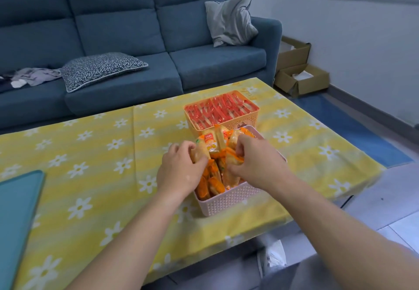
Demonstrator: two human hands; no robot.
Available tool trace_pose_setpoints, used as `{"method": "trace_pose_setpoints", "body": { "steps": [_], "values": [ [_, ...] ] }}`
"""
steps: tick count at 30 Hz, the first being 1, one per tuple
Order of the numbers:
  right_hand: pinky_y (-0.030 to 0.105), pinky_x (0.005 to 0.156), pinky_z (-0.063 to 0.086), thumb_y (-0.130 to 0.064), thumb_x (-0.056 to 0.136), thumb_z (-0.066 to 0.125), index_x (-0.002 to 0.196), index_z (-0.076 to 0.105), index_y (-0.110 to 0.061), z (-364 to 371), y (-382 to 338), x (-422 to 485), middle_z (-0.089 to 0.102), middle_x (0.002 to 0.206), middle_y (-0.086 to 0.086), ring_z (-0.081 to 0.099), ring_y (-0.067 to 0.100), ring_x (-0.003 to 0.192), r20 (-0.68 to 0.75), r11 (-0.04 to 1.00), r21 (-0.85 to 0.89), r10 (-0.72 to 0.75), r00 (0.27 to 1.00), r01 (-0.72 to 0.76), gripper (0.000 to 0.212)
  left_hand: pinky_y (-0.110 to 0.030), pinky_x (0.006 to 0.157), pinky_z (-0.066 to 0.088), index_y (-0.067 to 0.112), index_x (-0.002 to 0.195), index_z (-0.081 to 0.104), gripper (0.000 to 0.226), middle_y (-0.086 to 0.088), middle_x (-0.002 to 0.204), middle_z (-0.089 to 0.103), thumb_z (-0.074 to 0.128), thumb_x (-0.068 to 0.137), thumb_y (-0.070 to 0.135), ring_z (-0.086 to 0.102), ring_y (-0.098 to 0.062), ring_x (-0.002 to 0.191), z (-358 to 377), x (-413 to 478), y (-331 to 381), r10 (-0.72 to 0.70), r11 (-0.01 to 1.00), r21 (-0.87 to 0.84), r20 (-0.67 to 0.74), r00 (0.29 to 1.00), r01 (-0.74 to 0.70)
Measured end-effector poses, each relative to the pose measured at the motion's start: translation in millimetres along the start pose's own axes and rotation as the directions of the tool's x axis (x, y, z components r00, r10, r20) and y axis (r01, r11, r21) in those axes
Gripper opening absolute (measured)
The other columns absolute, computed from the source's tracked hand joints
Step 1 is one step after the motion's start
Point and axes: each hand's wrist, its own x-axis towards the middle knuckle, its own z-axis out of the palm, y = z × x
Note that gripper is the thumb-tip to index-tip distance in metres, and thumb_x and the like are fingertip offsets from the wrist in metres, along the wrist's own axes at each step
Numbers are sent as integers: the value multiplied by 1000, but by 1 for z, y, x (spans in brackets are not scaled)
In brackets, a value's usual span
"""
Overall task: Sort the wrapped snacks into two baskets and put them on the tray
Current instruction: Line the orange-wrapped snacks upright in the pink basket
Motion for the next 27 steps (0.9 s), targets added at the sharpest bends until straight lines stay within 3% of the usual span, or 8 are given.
{"method": "trace_pose_setpoints", "body": {
  "steps": [3, 6, 9, 12, 16, 20, 23, 27],
  "values": [
    [29, 54, 40, -42, 80, 68, 73, 44, -23, 20, -9, -3, 58, 78, -2, 60, 26, 74, 142, 992, -122, 12, 990, 5, 30, -44, 84, 51, 36, 104, 49, 58, 11, 104, 56, 45, 70, 83, 60, -20, 95, 2, 5, 8, -161, 987, 34, 34, 986, 160],
    [34, 65, 47, -49, 92, 53, 74, 54, -23, 30, -15, -4, 59, 81, 1, 66, 30, 83, 323, 977, -208, 30, 946, 40, 32, -43, 83, 51, 33, 102, 45, 55, 11, 97, 61, 57, 66, 72, 62, -21, 91, 0, 9, 15, -165, 983, 88, 35, 986, 161],
    [32, 58, 46, -39, 95, 44, 69, 55, -20, 20, -13, 0, 63, 77, 0, 64, 29, 73, 190, 981, -192, 14, 982, 23, 33, -37, 75, 53, 33, 106, 47, 51, 12, 99, 64, 69, 66, 53, 63, -14, 87, -6, 10, 12, -182, 978, -99, 42, 982, 185],
    [31, 53, 50, -38, 95, 49, 74, 62, -22, 4, -13, 8, 66, 69, -4, 65, 20, 65, -13, 998, 68, 8, 1000, -7, 30, -20, 58, 46, 37, 105, 51, 48, 14, 98, 65, 81, 67, 40, 61, 2, 74, -12, 1, 10, -80, 901, -427, 6, 997, 75],
    [35, 67, 57, -64, 83, 63, 108, 56, -31, -7, -22, 14, 69, 92, -9, 70, 12, 81, 105, 797, 576, 147, 983, -181, 42, -30, 69, 56, 36, 109, 57, 50, 10, 100, 66, 86, 68, 32, 63, -11, 80, -12, -13, 20, 164, 756, -643, 2, 986, -124],
    [27, 56, 50, -47, 83, 72, 120, 53, -30, -12, -14, 17, 69, 89, -7, 68, 8, 72, 38, 823, 540, 186, 982, -177, 45, -26, 70, 56, 33, 112, 59, 49, 13, 104, 68, 87, 72, 25, 67, -15, 89, -10, -16, 22, 250, 684, -717, 57, 967, -135],
    [18, 43, 47, -36, 79, 73, 107, 58, -34, -24, -1, 14, 66, 76, -10, 65, 3, 65, -54, 928, 362, 122, 991, -94, 32, -18, 69, 50, 35, 98, 63, 24, 18, 95, 68, 76, 78, 34, 65, -6, 86, -2, -18, 19, 244, 753, -639, 49, 969, -157],
    [29, 45, 49, -32, 74, 76, 96, 57, -30, -29, 7, 7, 65, 80, -8, 62, 11, 59, -11, 989, 132, 65, 998, -63, 29, -23, 77, 43, 38, 88, 67, 13, 23, 94, 65, 61, 84, 28, 55, -3, 89, 7, -19, 3, 400, 905, -220, 144, 905, -365]
  ]
}}
